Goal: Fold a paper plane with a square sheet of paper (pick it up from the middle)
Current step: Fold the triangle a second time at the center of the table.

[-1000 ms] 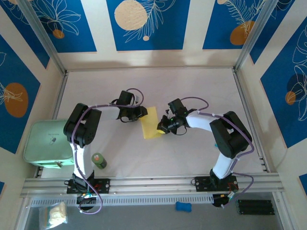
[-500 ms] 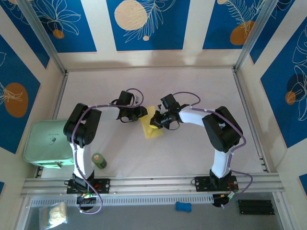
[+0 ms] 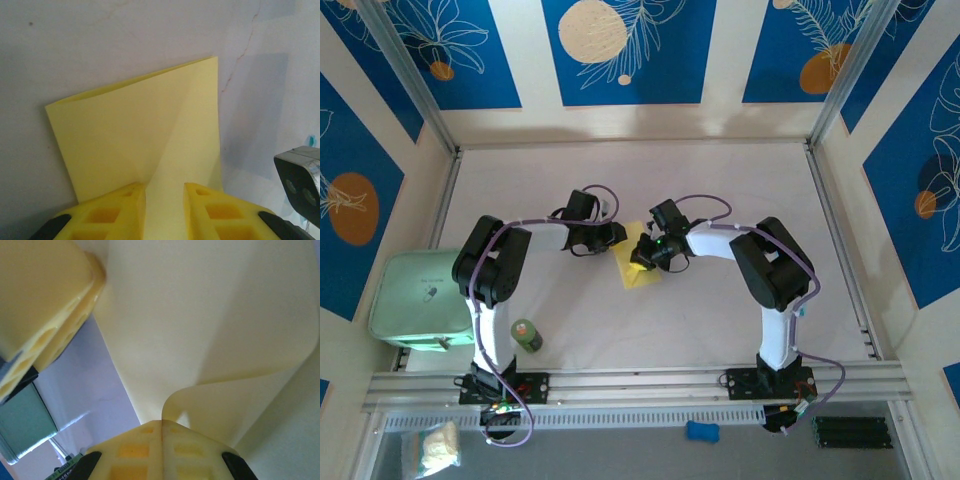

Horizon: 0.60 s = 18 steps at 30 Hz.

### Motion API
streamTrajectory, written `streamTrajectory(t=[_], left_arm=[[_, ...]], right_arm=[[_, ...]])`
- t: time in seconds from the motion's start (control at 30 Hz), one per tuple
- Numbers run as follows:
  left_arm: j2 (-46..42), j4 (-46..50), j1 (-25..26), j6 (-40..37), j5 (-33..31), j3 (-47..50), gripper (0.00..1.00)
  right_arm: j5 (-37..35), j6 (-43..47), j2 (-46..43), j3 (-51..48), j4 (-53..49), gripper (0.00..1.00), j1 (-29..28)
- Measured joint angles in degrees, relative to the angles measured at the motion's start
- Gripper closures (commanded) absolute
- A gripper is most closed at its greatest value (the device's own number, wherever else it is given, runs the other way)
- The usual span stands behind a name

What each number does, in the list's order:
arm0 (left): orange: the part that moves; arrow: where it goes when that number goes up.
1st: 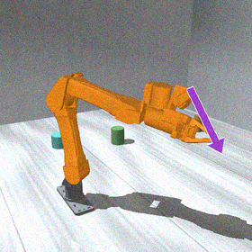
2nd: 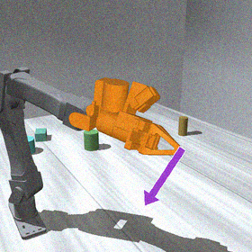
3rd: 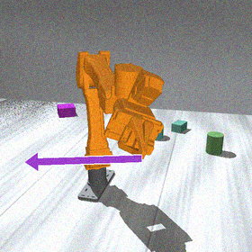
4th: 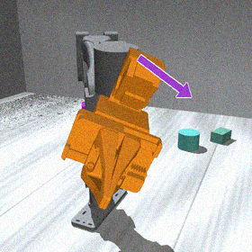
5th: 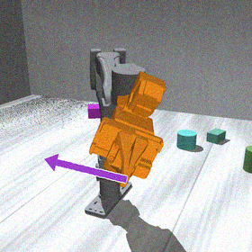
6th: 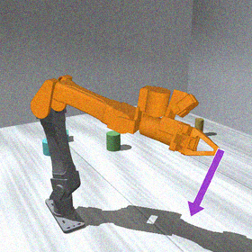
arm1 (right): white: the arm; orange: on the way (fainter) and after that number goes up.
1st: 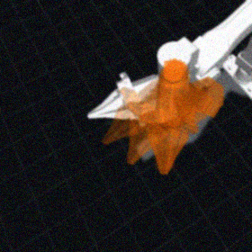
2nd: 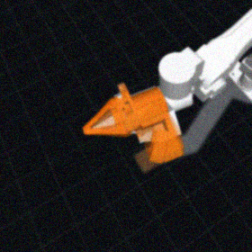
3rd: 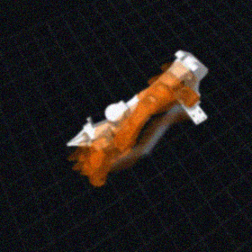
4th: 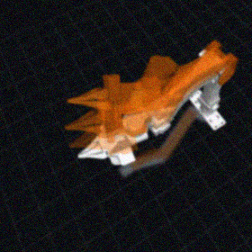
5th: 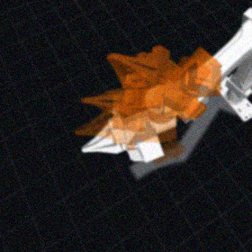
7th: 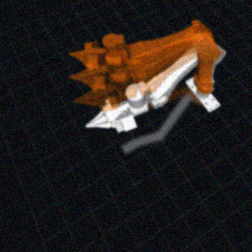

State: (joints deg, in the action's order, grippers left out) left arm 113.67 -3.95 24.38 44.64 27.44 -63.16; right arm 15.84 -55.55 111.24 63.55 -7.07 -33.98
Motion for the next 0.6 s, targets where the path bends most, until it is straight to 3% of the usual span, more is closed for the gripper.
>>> streamTrajectory(t=[0.6], left_arm=[[0.0, -0.15, -0.02, 0.0, 0.04, 0.13, 0.73]], right_arm=[[-0.5, -1.29, 1.51, 0.96, 1.77, 1.0, -0.2]])
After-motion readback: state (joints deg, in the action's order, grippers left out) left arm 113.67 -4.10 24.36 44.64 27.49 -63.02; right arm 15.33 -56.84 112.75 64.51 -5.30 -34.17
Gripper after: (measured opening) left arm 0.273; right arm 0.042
